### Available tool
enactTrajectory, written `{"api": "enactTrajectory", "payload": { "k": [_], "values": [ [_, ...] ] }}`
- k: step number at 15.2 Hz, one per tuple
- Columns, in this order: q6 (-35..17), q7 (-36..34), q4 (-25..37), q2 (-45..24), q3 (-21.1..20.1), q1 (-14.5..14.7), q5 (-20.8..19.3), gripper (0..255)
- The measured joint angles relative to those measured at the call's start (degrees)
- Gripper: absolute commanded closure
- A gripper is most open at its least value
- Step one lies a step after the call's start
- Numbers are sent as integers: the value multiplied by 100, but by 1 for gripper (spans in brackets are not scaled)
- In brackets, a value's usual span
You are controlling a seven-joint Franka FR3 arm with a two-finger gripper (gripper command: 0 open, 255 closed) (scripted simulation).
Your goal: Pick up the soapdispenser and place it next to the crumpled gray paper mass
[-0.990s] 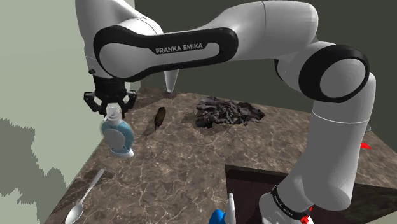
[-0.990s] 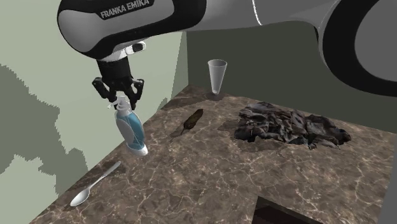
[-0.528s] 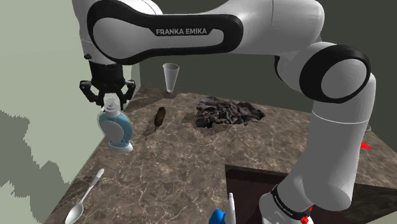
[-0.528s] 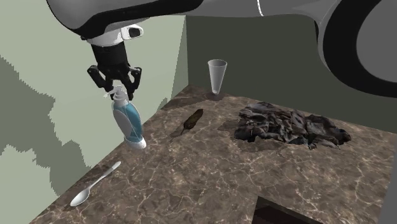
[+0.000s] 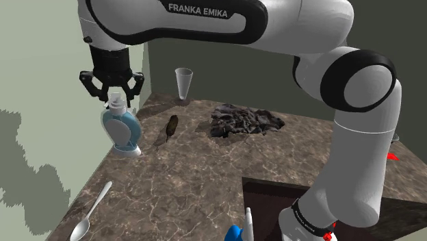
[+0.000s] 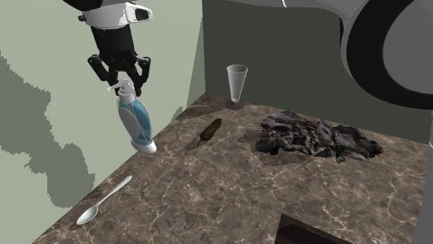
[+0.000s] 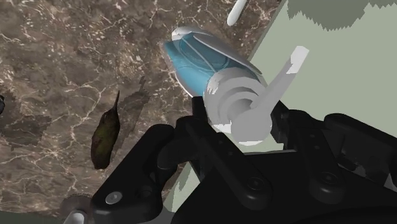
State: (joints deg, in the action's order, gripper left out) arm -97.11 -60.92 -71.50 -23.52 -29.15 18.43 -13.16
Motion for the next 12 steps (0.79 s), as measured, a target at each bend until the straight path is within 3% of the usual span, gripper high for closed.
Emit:
{"api": "enactTrajectory", "payload": {
  "k": [5,12],
  "values": [
    [426,32,547,-121,6,98,-50,255],
    [255,671,-768,1173,36,-729,610,255]
  ]
}}
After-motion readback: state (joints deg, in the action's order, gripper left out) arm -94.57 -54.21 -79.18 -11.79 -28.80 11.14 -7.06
